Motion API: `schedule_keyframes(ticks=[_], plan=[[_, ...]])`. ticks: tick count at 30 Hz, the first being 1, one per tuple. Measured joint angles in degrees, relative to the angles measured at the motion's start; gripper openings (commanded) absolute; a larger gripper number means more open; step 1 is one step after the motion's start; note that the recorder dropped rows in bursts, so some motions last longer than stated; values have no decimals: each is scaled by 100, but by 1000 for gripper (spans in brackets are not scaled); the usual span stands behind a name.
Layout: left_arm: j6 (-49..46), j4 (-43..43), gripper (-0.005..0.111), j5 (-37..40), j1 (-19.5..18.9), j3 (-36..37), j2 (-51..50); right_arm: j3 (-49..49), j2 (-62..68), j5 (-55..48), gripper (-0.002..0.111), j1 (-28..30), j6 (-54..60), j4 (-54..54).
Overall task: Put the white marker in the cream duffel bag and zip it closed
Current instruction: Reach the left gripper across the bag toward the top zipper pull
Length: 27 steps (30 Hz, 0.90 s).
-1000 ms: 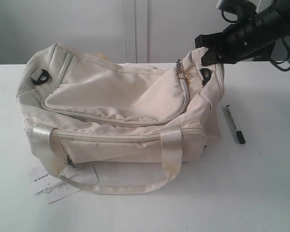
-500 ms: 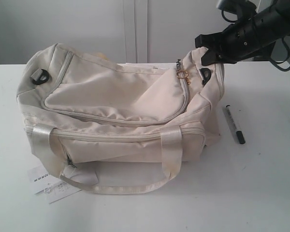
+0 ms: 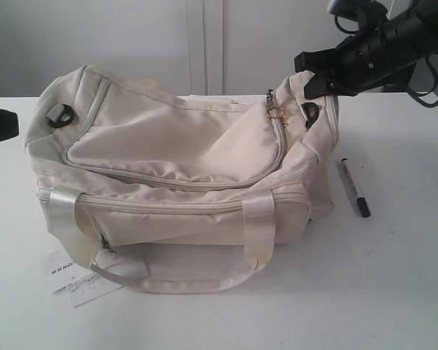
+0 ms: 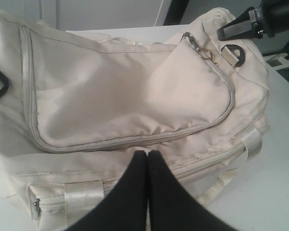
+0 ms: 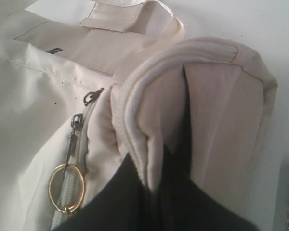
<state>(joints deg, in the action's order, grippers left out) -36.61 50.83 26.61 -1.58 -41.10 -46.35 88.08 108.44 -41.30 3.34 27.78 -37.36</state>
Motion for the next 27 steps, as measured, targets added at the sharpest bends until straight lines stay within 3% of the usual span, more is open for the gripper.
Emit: schedule_keyframes(ticks=[9,27], plan=[[-901,950,0,-178,615,-472,-1050,0,0,0,0,0,0,0],[-1306,1120,2,-864,1797,-1814,-3078,0,0,0,0,0,0,0]])
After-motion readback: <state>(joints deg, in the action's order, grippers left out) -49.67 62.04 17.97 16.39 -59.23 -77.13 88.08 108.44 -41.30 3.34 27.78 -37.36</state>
